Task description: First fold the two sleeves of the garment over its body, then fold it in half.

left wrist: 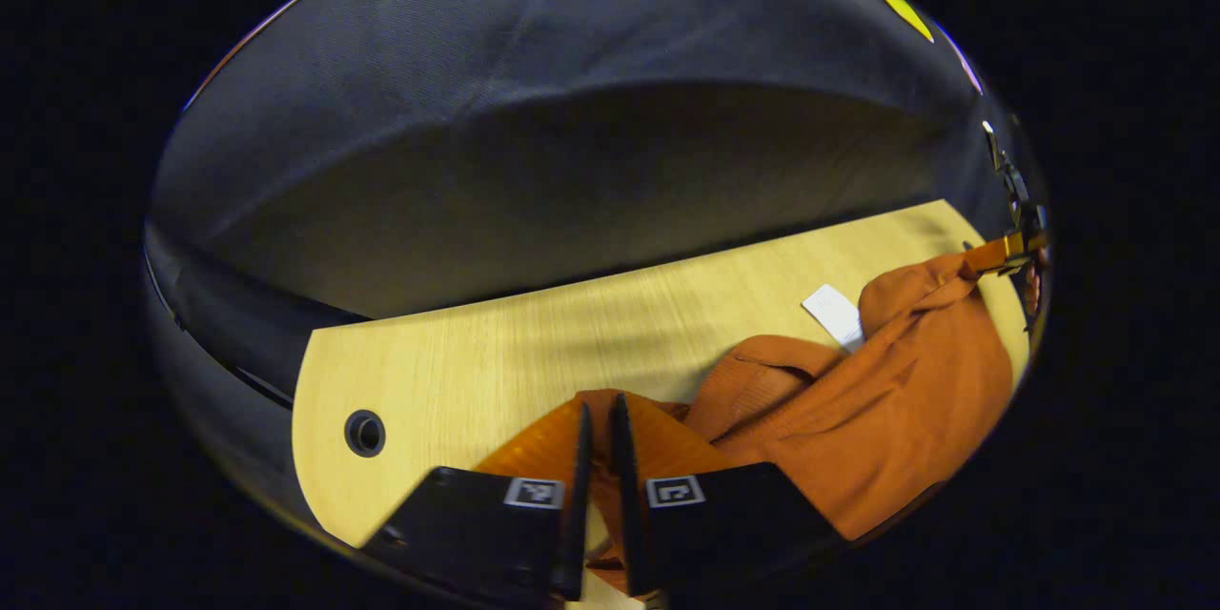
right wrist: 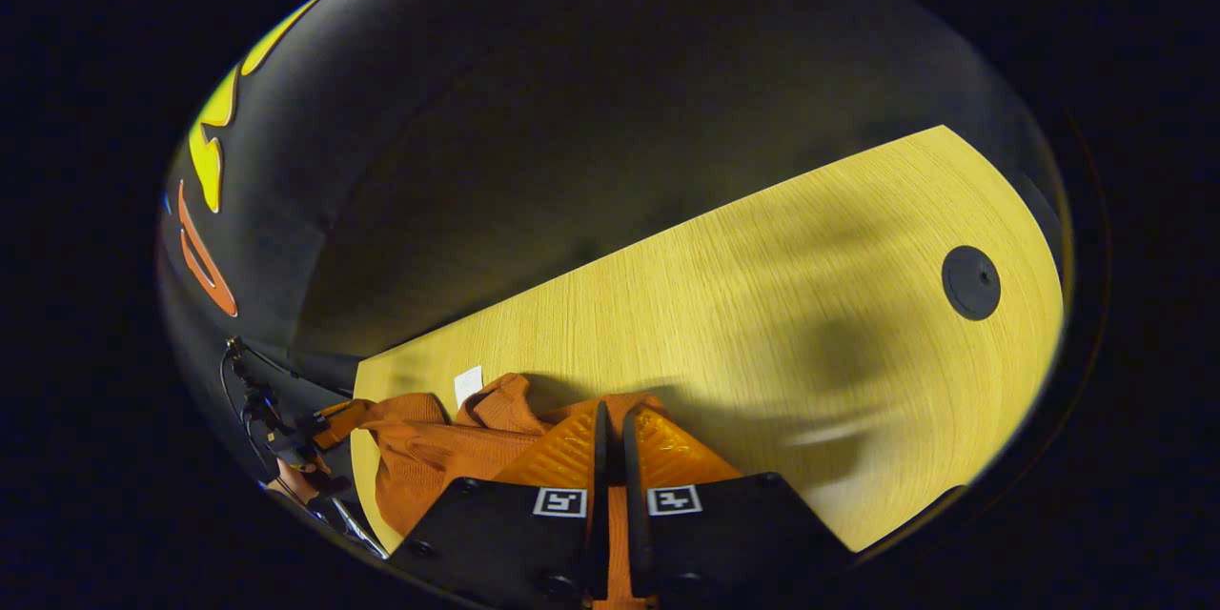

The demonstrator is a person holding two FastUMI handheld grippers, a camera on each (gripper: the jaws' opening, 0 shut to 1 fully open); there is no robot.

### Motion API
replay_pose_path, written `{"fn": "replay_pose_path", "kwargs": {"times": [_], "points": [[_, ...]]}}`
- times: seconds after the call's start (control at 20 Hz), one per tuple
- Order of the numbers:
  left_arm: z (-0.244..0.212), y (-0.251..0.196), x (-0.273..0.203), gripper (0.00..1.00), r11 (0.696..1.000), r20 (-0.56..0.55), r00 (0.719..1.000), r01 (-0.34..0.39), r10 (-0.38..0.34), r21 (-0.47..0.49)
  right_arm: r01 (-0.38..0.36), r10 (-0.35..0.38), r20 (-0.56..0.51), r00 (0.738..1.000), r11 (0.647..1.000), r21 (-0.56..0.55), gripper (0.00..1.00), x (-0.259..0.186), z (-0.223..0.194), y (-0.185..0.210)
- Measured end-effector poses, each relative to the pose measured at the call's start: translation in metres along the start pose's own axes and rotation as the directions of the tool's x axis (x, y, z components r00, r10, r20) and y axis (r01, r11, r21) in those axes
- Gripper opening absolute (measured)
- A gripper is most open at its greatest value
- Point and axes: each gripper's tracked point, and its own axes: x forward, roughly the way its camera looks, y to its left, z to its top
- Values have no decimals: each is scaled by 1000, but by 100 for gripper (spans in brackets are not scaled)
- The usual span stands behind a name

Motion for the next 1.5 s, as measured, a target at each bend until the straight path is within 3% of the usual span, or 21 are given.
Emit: {"fn": "replay_pose_path", "kwargs": {"times": [0.05,0.15,0.2,0.3,0.35,0.4,0.45,0.55,0.6,0.7,0.85,0.95,1.05,1.15,1.25,1.35,1.4,1.5], "points": [[6,5,-2,22,1000,20,1000,-22,22,-1,-1,1,5,1000,1000,5,10,-4,0,3],[21,13,-12,58,998,80,996,-44,46,-35,-7,7,32,999,1000,9,25,-8,5,8],[24,15,-21,75,997,93,994,-49,54,-58,-3,3,61,998,1000,2,40,-13,13,9],[21,26,-36,81,991,95,992,-72,83,-110,17,-16,133,991,1000,-8,69,-28,31,8],[22,34,-44,83,985,103,989,-93,108,-144,24,-21,152,988,1000,-17,79,-38,36,10],[23,44,-54,85,975,123,982,-122,147,-188,25,-18,165,986,999,-39,72,-47,38,13],[24,52,-60,92,964,141,975,-137,172,-230,29,-15,182,983,997,-74,83,-58,41,17],[18,69,-74,88,932,172,964,-136,202,-335,61,-22,241,970,986,-156,80,-79,48,27],[14,77,-78,89,912,185,960,-125,210,-390,79,-23,273,962,977,-197,87,-96,48,37],[7,82,-83,90,868,202,952,-106,229,-484,103,-16,330,944,963,-250,92,-126,47,57],[6,100,-110,91,831,284,923,-65,261,-553,105,15,410,912,957,-269,92,-188,35,92],[9,96,-117,91,841,378,888,-19,263,-541,121,38,484,874,949,-292,94,-237,17,116],[5,95,-133,98,861,457,841,-21,291,-509,131,72,546,834,937,-323,93,-290,-5,142],[12,86,-158,100,872,507,814,4,282,-490,146,93,597,797,929,-339,89,-340,-36,164],[14,86,-183,98,898,552,783,-18,287,-440,166,110,646,755,921,-351,90,-383,-66,180],[9,81,-200,98,924,595,755,-36,276,-382,208,124,704,700,907,-367,94,-427,-96,191],[5,79,-210,98,932,612,747,-30,262,-362,236,122,734,668,901,-365,90,-447,-111,194],[8,70,-219,98,944,646,728,-4,230,-331,265,121,773,623,897,-354,93,-477,-143,197]]}}
